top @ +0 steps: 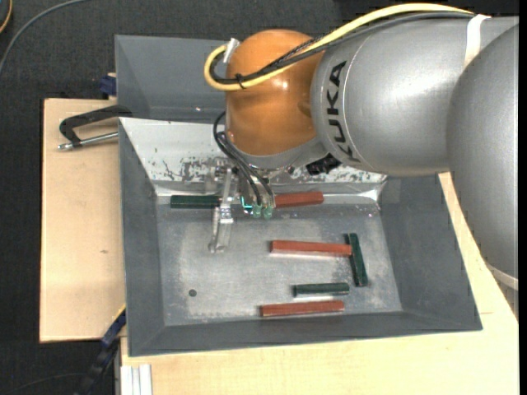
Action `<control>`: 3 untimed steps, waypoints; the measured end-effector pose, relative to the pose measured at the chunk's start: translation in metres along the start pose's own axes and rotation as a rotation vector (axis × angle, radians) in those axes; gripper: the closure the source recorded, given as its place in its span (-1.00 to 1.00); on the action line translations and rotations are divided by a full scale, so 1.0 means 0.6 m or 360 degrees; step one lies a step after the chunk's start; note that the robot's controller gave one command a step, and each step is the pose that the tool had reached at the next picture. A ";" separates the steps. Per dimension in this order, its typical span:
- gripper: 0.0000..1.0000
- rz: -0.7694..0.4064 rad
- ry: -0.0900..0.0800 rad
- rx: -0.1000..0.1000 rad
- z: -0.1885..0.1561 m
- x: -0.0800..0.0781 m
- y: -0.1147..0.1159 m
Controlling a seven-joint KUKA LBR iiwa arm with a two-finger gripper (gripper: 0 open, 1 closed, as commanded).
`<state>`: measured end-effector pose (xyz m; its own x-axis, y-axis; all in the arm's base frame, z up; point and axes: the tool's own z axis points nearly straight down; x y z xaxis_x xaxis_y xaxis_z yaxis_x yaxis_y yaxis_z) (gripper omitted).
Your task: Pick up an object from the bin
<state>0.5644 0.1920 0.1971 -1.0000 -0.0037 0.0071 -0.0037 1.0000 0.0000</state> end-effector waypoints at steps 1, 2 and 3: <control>-1.00 -0.0433 -0.0011 0.0004 0.052 -0.054 -0.083; -1.00 -0.0747 -0.0021 -0.0001 0.209 -0.062 -0.225; -1.00 -0.0682 -0.0013 0.0006 0.197 -0.047 -0.337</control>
Offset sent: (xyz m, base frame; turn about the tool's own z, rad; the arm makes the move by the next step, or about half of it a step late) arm 0.0312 -0.0478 -0.0315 -0.2744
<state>0.5923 -0.0102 0.0786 -0.9081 -0.4186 -0.0010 -0.4186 0.9081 -0.0024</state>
